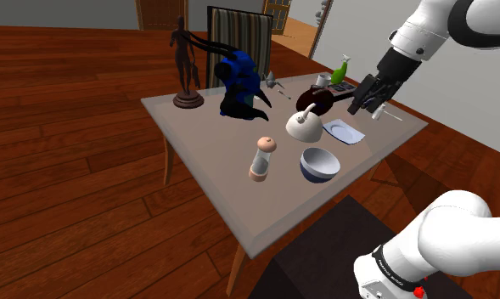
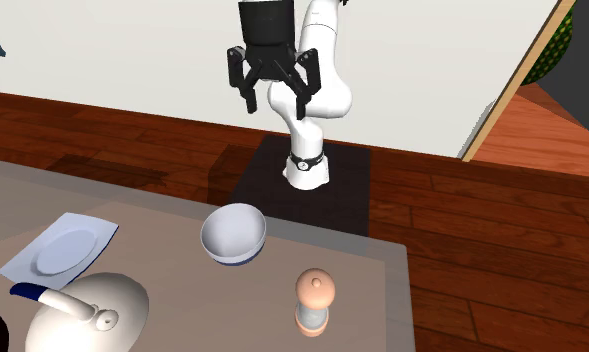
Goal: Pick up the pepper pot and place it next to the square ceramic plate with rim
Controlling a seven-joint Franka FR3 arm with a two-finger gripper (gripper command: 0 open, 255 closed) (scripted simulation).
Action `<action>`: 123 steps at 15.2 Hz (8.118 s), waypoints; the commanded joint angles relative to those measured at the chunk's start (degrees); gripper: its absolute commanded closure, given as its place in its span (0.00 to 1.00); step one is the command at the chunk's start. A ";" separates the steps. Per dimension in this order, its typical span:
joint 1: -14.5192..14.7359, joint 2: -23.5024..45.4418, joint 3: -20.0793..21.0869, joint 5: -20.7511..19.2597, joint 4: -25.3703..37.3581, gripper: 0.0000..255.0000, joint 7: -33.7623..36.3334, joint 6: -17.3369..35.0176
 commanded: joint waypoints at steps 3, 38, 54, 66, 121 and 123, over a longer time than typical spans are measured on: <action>0.34 2.72 1.40 0.33 -0.75 0.00 1.29 3.40; 1.57 45.49 13.25 -6.75 7.35 0.00 18.18 35.88; 1.58 43.76 13.23 -6.12 9.43 1.00 17.56 32.13; 1.60 40.83 13.11 -5.15 15.65 1.00 16.46 23.07; 2.76 48.98 14.36 -1.69 17.36 0.00 21.05 12.59; 2.97 50.36 14.55 -1.29 15.43 0.00 21.69 14.15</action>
